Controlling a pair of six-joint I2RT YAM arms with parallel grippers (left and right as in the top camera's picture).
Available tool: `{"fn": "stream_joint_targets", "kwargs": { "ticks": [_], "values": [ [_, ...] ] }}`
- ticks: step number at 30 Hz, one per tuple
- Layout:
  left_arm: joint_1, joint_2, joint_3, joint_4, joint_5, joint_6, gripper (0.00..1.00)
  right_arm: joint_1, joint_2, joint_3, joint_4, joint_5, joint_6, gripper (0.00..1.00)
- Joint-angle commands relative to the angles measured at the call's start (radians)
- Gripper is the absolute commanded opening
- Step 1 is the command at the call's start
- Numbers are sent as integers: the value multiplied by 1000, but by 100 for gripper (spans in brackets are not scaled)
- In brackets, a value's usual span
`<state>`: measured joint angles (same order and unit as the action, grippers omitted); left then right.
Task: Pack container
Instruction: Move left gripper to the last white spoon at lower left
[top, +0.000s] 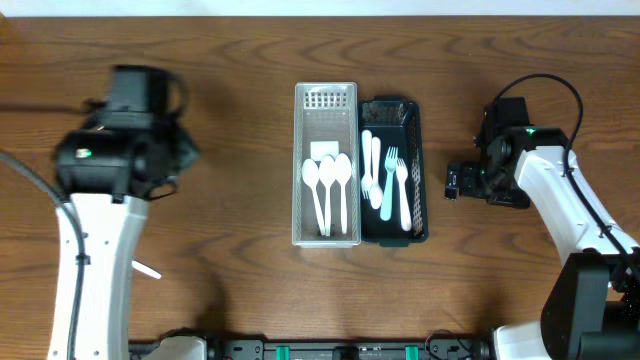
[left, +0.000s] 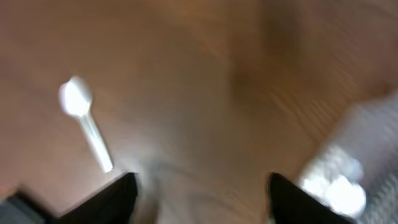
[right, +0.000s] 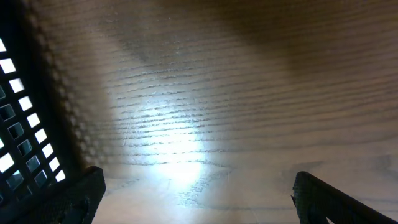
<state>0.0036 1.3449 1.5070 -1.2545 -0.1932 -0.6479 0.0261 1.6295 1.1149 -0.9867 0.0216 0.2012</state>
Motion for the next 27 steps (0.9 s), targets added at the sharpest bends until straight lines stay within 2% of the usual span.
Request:
{"fn": "stream_joint_targets", "kwargs": {
  "ticks": [1,2,6,8,13,18,23,27],
  "values": [
    [144,8,-77,3,-25,-164,87,-6,2,-3,-2,-3,7,99],
    [196,7,-115,24,-21,-177,90,-6,2,-3,-2,-3,7,99],
    [336,8,-246,100,33,-177,90,-6,2,-3,-5,-3,7,99],
    [400,8,-328,151,52,-177,94,-6,2,-3,-5,-3,7,99],
    [513,11,-503,296,80,-153,96,-6,2,-3,-9,-3,7,99],
    [565,51,-597,433,93,-58,95,-6,2,-3,-18,-3,7,99],
    [576,146,-603,482,162,30,96,-6,2,-3,-21,-3,7,99],
    [576,225,-603,518,164,47,97,-6,2,-3,-26,-3,6,99]
  ]
}}
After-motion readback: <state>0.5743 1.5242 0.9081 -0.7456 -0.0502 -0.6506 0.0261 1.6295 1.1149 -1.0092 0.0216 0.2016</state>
